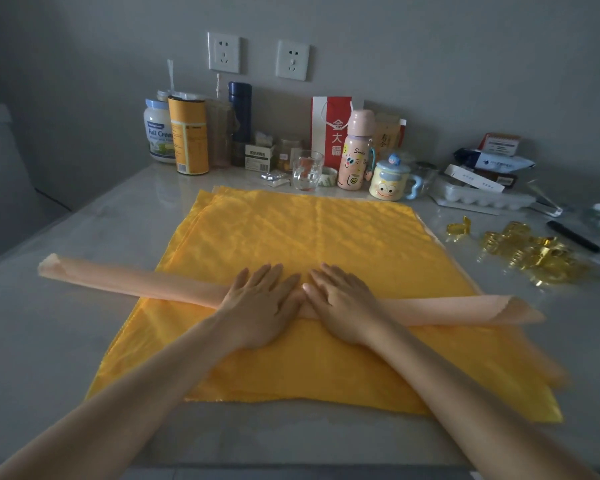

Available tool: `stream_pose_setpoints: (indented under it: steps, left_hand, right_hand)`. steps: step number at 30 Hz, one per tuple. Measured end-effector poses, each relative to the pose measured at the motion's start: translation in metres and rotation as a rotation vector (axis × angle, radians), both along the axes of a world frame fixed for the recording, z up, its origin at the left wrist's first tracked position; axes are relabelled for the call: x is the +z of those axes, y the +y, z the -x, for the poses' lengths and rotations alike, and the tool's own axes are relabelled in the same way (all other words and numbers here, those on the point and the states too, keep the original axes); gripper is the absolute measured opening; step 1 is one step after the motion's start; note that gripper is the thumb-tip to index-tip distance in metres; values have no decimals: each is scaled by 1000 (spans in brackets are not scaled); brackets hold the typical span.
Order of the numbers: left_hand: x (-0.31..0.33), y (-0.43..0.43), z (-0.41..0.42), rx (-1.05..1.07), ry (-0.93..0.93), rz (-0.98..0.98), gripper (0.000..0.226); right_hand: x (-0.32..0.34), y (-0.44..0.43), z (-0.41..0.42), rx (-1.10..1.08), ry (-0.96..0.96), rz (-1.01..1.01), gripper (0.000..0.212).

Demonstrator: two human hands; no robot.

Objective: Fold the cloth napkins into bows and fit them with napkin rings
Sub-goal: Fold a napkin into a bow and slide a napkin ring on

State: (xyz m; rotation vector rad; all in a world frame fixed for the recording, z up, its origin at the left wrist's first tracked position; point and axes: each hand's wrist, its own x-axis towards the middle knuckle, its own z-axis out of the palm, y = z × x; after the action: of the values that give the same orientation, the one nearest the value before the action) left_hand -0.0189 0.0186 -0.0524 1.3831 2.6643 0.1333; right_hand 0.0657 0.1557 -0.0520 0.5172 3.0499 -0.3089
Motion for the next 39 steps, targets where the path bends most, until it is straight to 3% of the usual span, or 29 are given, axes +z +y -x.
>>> stream_pose_setpoints:
  steps: [17,19,21,23,26,29,32,39]
  left_hand:
    - [2,-1,2,-13,-32,7,51]
    - [7,2,2,-3,-56,-33,44]
    - [15,6,1,25,-70,-38,39]
    - [23,11,1,52,-70,-10,41]
    - [32,18,0,72,-69,20,42]
    - [35,23,2,78,-62,16,38]
    - [32,27,6,111,-63,4,37]
    - [32,52,12,208,-127,-95,31]
  right_hand:
    - [8,117,-127,-400,-123,-40,63]
    - [15,115,-132,-390,-40,-174,56]
    - [22,107,-129,-306,178,-247,43]
    - [28,97,-117,-227,284,-82,38]
    - [36,91,-102,-190,125,193,40]
    - [46,99,-94,-149,-46,135,35]
    - [54,111,-85,-119,-119,161,13]
    - [45,138,-58,-225,180,104,9]
